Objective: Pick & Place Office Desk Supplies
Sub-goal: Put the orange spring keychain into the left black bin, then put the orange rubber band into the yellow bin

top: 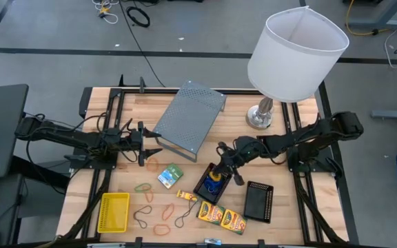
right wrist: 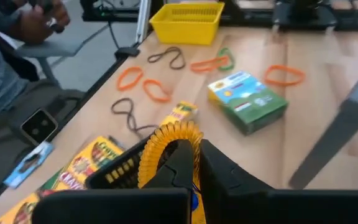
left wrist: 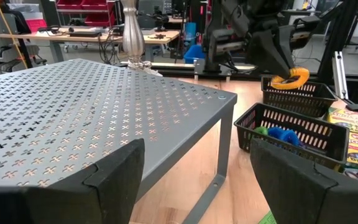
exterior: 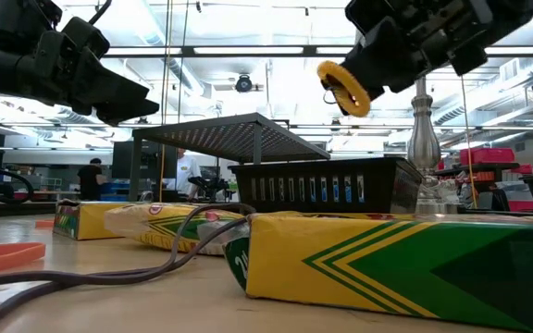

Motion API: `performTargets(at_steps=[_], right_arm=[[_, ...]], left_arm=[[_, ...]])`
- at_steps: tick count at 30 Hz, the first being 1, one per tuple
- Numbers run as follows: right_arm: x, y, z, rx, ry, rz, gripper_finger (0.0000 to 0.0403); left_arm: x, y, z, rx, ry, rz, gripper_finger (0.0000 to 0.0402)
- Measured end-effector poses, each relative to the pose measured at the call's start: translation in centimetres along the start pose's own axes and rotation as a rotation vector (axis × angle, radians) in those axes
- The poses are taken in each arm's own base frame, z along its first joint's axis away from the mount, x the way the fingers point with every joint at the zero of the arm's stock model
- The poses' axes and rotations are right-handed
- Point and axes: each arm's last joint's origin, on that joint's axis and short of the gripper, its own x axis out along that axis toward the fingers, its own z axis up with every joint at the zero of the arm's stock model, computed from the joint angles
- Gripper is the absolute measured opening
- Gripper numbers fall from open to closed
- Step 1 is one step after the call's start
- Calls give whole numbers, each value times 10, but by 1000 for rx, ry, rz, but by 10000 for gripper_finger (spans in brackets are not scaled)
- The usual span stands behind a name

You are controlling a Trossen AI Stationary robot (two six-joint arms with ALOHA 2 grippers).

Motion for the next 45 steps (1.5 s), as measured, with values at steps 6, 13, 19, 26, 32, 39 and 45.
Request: performTargets(at_steps=[6, 13, 19, 26, 32, 39, 45], right_arm=[[3, 10, -7, 16, 67, -20, 8], [9, 17, -13, 8, 111, -63, 8], [22, 14, -30, 20, 185, -73, 8], [26, 12, -33, 13, 190, -117, 23], [26, 13, -32, 11, 186, -115, 99], [26, 12, -32, 9, 185, -137, 174], [26, 12, -24, -28, 115, -168, 199]], left_arm=[[0, 0, 0, 0, 1, 0, 293], [0, 0, 0, 0, 0, 0, 293], [0, 0, 0, -1, -2, 0, 293], [0, 0, 0, -4, -2, 0, 293], [0, 0, 0, -4, -2, 0, 293], [0, 0, 0, -4, -1, 0, 293], [0, -1, 0, -24, -1, -37, 293]])
